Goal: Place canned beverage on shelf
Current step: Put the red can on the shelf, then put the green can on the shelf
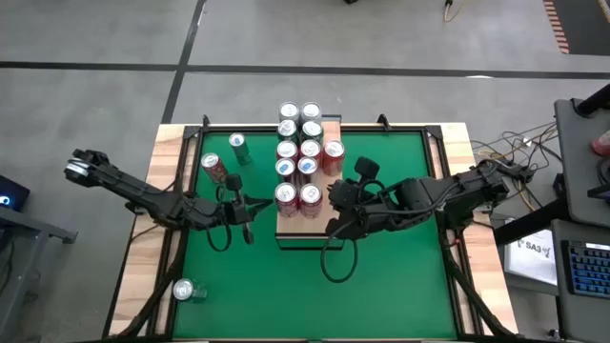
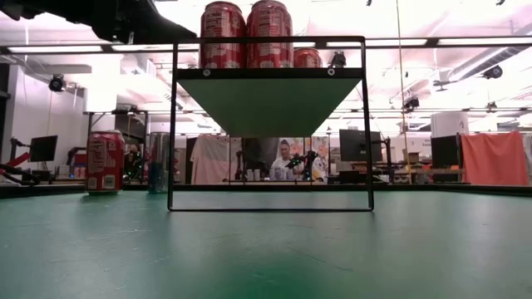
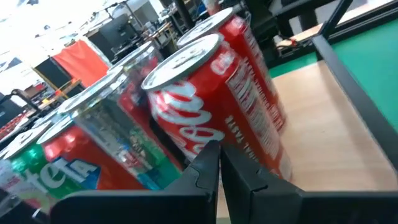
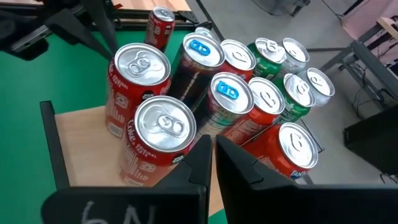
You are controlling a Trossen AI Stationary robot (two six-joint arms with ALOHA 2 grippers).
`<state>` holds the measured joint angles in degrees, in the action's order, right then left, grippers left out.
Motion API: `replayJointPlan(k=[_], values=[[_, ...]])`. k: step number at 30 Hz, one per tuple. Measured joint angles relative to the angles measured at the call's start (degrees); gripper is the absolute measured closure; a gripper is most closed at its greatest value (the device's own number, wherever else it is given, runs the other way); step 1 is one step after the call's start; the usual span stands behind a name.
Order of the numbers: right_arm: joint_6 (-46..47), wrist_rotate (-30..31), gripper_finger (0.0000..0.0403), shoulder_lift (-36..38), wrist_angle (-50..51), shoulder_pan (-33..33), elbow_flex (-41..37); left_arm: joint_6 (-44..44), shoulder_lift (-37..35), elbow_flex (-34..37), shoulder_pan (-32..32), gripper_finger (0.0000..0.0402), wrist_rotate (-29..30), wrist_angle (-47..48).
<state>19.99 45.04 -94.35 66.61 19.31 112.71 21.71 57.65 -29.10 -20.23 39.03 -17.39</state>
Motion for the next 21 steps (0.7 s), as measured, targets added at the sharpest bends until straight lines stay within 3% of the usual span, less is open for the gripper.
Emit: replayJointPlan(k=[21], values=[[0.0, 0.0, 0.039, -0.04, -1.64, 0.02, -0.02, -1.73, 0.28, -0.07, 0.0, 0.0402, 0.45, -1.47]])
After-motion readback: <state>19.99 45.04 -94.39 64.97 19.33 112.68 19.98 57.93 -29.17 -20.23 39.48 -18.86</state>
